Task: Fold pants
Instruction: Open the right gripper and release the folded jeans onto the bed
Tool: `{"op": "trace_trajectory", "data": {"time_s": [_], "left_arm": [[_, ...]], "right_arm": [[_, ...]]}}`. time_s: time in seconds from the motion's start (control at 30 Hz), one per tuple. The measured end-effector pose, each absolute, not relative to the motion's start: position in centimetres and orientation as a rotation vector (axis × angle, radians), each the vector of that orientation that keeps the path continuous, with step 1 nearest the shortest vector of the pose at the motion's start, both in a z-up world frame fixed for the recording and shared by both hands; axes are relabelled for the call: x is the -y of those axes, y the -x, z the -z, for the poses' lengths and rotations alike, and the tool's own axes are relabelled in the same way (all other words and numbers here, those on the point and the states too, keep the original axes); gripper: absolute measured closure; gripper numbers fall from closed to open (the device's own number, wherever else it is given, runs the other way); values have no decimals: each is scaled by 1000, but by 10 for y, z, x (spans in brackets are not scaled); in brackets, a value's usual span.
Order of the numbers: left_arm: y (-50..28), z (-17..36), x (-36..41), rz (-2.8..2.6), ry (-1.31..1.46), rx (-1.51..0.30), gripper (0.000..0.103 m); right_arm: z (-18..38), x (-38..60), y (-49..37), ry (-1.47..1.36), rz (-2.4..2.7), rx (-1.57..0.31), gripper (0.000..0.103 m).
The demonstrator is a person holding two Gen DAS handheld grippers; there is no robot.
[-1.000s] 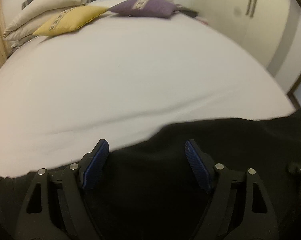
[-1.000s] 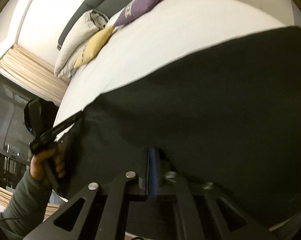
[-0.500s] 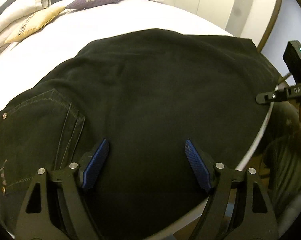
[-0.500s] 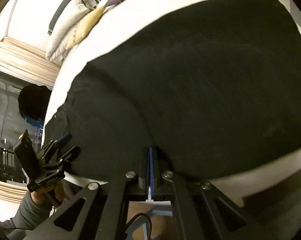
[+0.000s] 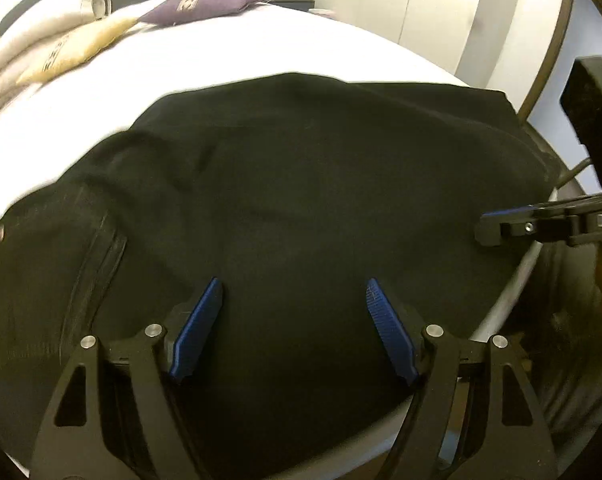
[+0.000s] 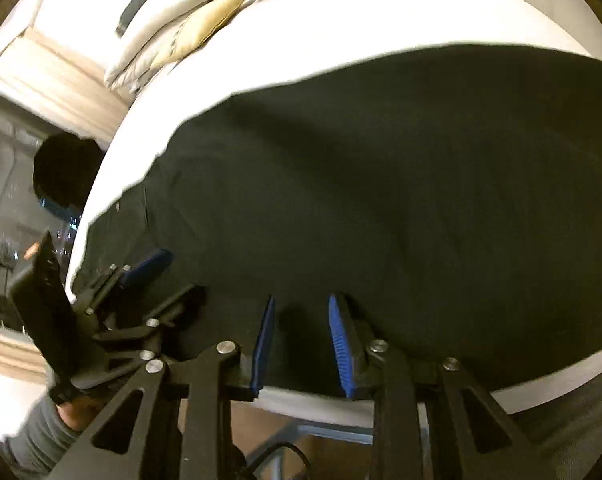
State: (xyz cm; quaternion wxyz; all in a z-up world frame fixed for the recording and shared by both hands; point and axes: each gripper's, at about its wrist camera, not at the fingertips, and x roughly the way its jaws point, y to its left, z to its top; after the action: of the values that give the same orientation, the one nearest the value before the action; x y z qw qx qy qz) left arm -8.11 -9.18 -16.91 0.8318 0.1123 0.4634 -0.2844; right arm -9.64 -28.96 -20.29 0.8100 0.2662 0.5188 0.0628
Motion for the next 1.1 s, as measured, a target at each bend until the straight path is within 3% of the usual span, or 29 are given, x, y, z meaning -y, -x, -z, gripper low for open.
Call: {"op": "trace_trajectory", "data": {"time_s": [0.1,0.13,0.27,0.37,0.4,0.53,0.7,0.83,0.97,1.03,1.1], "left_arm": [[96,154,61,604,-198,-980,30],[95,137,38,598,-169,-945,30],[53,100,-35,460,-48,-884,30],[7,118,-86,337,22,-948,30],[-5,128,-93,301,27,-990,30],[11,148,-129,302,-1,-1000,31],[19,98,-125,279,-15,-921,36],[-16,76,-63,507,-15,-880,36],[-73,121,-13,621,-29,-1033,36],[-85,156,-21,613,9,-1120,37],[-92,154,-45,650,156,-1117,41]], "right_arm": [[205,308,115,-621,-122,-1122,94],[200,315,120,-622,-100,-1126,94],[174,323,122,-587,-105,-1045,79],[173,316,104,-623,-140,-1022,78],[177,314,100,-623,-158,-1023,74],[196,316,103,-627,-137,-1056,74],[189,330,109,-622,-112,-1056,73],[188,320,104,-618,-115,-1053,72],[189,321,105,-660,-146,-1026,71],[192,331,109,-718,-154,-1012,71],[194,342,114,-759,-163,-991,71]]}}
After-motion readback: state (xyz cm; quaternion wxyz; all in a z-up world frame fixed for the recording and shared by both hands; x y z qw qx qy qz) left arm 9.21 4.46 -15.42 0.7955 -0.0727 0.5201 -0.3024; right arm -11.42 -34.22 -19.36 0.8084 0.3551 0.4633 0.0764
